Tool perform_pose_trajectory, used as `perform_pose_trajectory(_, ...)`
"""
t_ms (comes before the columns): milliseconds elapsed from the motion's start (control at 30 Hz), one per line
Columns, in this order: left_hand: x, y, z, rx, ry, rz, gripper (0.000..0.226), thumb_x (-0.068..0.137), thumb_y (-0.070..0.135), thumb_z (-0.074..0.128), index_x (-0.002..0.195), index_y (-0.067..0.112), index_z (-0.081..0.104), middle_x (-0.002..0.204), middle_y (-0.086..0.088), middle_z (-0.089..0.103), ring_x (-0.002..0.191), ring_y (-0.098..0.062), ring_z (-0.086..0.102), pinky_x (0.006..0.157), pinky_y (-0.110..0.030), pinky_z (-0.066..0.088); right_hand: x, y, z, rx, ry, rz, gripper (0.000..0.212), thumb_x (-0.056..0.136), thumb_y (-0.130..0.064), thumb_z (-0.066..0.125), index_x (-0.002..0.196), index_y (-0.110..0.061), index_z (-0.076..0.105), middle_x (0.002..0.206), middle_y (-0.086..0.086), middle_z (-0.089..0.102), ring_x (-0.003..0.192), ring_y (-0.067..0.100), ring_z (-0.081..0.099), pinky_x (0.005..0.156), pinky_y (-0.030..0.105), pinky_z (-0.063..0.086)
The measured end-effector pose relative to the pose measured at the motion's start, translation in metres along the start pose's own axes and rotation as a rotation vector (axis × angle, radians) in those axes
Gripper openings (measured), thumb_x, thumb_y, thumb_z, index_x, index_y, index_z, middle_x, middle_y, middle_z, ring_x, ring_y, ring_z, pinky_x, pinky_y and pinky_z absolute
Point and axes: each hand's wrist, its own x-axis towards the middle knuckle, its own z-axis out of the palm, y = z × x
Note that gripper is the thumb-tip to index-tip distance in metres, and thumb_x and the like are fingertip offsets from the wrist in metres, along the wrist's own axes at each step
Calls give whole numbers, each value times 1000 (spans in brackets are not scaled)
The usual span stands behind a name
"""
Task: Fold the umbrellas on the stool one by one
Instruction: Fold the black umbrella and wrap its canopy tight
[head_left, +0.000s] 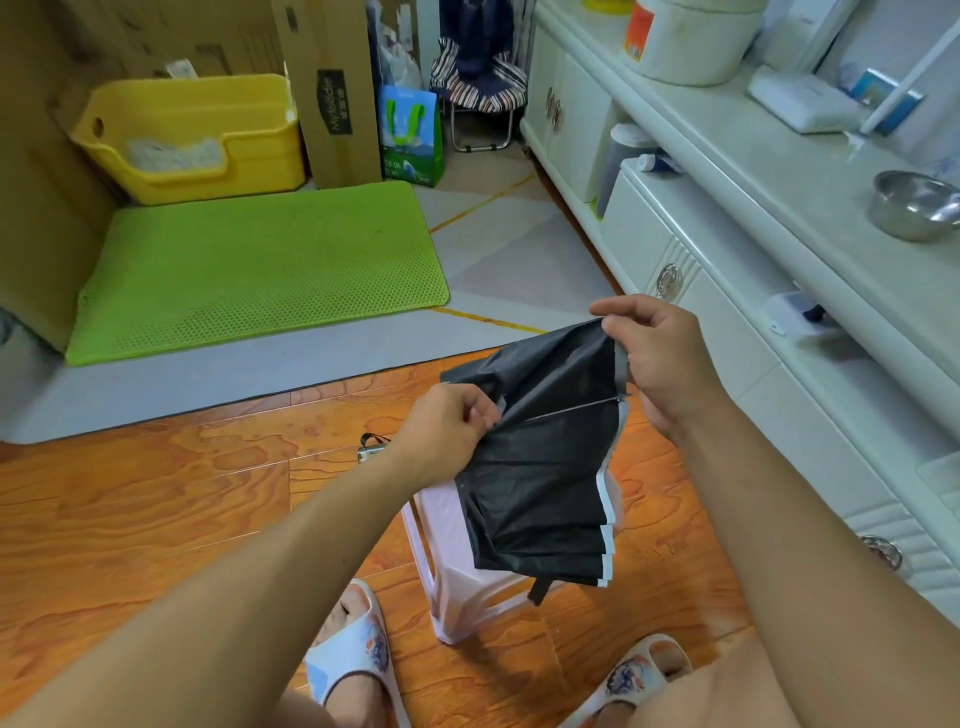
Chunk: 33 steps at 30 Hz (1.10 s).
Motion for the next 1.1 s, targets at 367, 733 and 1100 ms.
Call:
perform_pose_trajectory(367, -5, 8, 13, 94, -88, -99, 26, 103, 40, 49, 114, 22, 66, 108, 3, 66, 92, -15, 57, 66, -20, 40, -15, 16, -4, -283, -261, 183, 13, 91, -22, 72, 103, -27, 76, 107, 9, 69, 100, 26, 67, 88, 42, 58)
perform_pose_trajectory(733, -10, 39, -8, -378, 269, 2, 32, 86, 14, 60, 57, 9, 47, 60, -9, 40, 63, -16, 39, 59, -33, 28, -15, 2, -3, -108, 76, -21, 10, 97, -18, 67, 101, -24, 73, 100, -5, 72, 100, 10, 65, 90, 28, 55)
perform_pose_trajectory(1100, -20, 58, -25, -776, -49, -85, 42, 108, 23, 45, 140, 49, 49, 84, 8, 69, 61, -12, 62, 53, -23, 47, -10, -9, -9, -120, 172, -176, 9, 97, -22, 67, 101, -25, 75, 97, -10, 72, 95, 6, 66, 87, 24, 56)
